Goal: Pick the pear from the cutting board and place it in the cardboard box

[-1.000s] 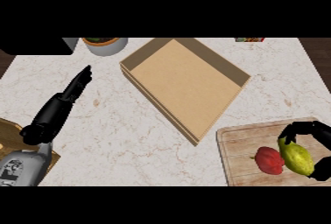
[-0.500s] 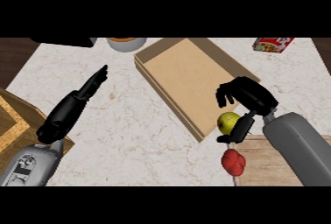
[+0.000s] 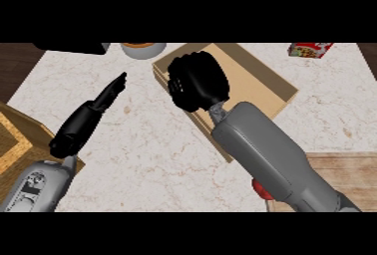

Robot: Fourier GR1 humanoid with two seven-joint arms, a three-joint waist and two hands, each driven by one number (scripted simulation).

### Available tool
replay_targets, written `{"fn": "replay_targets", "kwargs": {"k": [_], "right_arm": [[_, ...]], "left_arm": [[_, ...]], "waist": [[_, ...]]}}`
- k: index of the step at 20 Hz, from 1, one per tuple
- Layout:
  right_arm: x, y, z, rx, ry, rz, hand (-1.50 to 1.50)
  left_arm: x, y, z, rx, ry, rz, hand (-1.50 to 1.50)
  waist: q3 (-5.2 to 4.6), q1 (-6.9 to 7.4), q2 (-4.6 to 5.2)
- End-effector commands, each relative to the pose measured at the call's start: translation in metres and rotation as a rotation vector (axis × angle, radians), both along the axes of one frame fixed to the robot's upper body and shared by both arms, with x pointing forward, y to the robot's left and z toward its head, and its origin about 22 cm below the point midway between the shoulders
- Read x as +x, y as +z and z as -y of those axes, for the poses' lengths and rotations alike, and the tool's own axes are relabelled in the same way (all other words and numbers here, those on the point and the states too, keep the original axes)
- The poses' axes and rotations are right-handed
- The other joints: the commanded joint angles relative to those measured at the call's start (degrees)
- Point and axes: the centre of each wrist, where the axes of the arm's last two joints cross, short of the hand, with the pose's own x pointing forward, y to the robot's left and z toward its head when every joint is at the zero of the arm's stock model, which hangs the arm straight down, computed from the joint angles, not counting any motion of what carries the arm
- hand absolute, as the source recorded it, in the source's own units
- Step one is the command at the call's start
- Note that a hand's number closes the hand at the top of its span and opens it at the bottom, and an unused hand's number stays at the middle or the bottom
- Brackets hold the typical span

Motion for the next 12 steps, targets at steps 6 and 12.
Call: {"fn": "replay_targets", "kwargs": {"k": [6,12], "right_arm": [[0.004,0.084,-0.064,0.196,-0.476,0.09,1.5],[0.037,0.084,-0.06,0.244,-0.618,0.083,1.5]], "left_arm": [[0.004,0.002,0.004,-0.003,0.016,0.007,0.0],[0.007,0.006,-0.016,0.001,0.057,0.031,0.0]], "waist": [[0.37,-1.03,0.97],[0.48,-2.81,1.42]]}}
